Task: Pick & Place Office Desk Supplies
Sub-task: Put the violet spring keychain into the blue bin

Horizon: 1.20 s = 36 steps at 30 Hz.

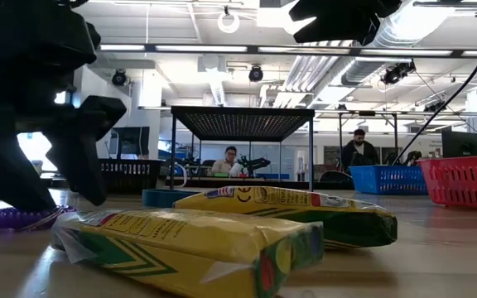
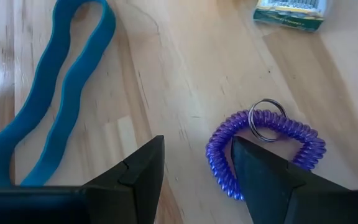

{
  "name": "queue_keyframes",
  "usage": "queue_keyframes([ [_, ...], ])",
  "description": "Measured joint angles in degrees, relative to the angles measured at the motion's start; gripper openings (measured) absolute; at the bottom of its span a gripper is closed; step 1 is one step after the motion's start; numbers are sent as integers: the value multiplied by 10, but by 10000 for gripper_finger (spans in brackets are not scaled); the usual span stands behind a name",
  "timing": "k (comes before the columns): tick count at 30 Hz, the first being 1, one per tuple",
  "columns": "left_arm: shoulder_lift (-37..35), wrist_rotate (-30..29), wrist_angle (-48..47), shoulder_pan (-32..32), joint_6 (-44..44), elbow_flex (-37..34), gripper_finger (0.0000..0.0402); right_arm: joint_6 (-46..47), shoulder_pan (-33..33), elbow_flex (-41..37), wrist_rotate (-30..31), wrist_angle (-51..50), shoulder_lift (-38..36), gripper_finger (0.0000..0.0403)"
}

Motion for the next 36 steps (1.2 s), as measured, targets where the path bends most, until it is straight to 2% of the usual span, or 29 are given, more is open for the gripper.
queue_keyframes([
  [3, 0, 1, -28, 0, -26, 1, 175, 0, 0, 0, 0, 0, 0, 222],
  [6, 1, 3, -67, 0, -60, 2, 150, 0, 0, 0, 0, 0, 0, 222],
  [14, 23, 20, -78, -1, -90, 1, 17, 9, 0, 0, 0, 2, 0, 222],
  [18, 12, 7, -82, -1, -78, 1, 8, 45, 0, 0, -23, 2, 0, 222],
  [21, -10, -42, -94, -11, -63, 15, 4, 60, 0, 0, -77, 15, 9, 222],
  [23, -25, -101, -118, -20, -44, 23, 3, 60, 0, 0, -96, 34, 22, 222],
  [25, -37, -172, -96, -30, -26, 49, 3, 61, 0, 0, -114, 69, 40, 222],
  [28, -45, -282, -89, -51, -3, 85, 2, 61, -6, 0, -120, 125, 71, 222],
  [29, -42, -302, -91, -57, 3, 95, 2, 61, -11, 0, -119, 145, 81, 222],
  [32, -39, -342, -79, -69, 35, 117, 2, 60, -27, 0, -128, 209, 109, 222],
  [36, -37, -358, -32, -82, 73, 121, 2, 37, -51, 0, -177, 285, 142, 222],
])
